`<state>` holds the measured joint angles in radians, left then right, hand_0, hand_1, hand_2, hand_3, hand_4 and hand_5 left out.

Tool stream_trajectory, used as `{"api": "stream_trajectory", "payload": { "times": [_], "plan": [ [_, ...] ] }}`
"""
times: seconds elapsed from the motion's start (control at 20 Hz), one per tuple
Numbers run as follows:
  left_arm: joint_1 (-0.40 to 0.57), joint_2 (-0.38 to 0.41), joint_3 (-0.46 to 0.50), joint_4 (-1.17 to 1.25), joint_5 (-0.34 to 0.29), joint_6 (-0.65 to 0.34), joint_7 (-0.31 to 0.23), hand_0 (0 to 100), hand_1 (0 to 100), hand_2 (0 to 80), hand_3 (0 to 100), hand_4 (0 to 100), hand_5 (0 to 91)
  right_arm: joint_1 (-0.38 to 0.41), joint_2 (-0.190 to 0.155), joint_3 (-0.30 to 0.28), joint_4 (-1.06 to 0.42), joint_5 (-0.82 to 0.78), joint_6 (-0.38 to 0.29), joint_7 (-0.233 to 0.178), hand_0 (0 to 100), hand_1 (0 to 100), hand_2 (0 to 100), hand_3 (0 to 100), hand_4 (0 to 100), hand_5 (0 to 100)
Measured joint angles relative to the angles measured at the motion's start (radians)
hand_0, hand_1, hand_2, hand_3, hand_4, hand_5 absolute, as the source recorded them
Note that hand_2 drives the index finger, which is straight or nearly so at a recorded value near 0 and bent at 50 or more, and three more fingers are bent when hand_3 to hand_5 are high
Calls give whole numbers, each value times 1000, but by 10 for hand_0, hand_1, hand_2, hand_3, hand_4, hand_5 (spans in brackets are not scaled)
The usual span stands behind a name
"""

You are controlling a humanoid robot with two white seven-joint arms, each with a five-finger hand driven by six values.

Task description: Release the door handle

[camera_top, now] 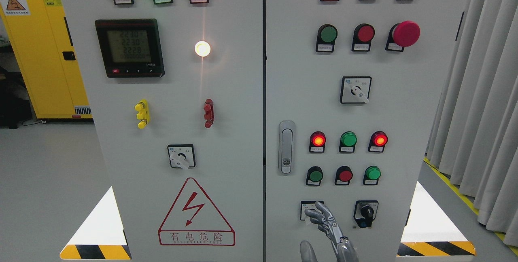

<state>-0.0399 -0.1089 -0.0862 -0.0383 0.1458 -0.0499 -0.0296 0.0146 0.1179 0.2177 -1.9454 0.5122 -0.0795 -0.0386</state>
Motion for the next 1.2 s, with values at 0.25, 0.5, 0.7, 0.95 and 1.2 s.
{"api": "stream_trajectory", "payload": {
  "times": [0.25,0.5,0.7,0.95,1.2],
  "plan": [
    [0,0,0,0,0,0,0,120,556,0,0,0,0,-21,3,10,3,239,3,-40,514,434,23,1000,1000,1000],
    [0,0,0,0,0,-1,0,120,556,0,0,0,0,-68,5,26,27,442,25,-74,535,395,26,1000,1000,1000],
    [0,0,0,0,0,-1,0,120,556,0,0,0,0,-106,7,43,53,578,74,-101,553,388,24,1000,1000,1000],
    [0,0,0,0,0,-2,0,120,556,0,0,0,0,-158,8,62,91,705,104,-134,576,371,14,1000,1000,1000],
    [0,0,0,0,0,-2,0,120,556,0,0,0,0,-195,9,84,125,801,141,-143,597,363,5,1000,1000,1000]
  ]
}}
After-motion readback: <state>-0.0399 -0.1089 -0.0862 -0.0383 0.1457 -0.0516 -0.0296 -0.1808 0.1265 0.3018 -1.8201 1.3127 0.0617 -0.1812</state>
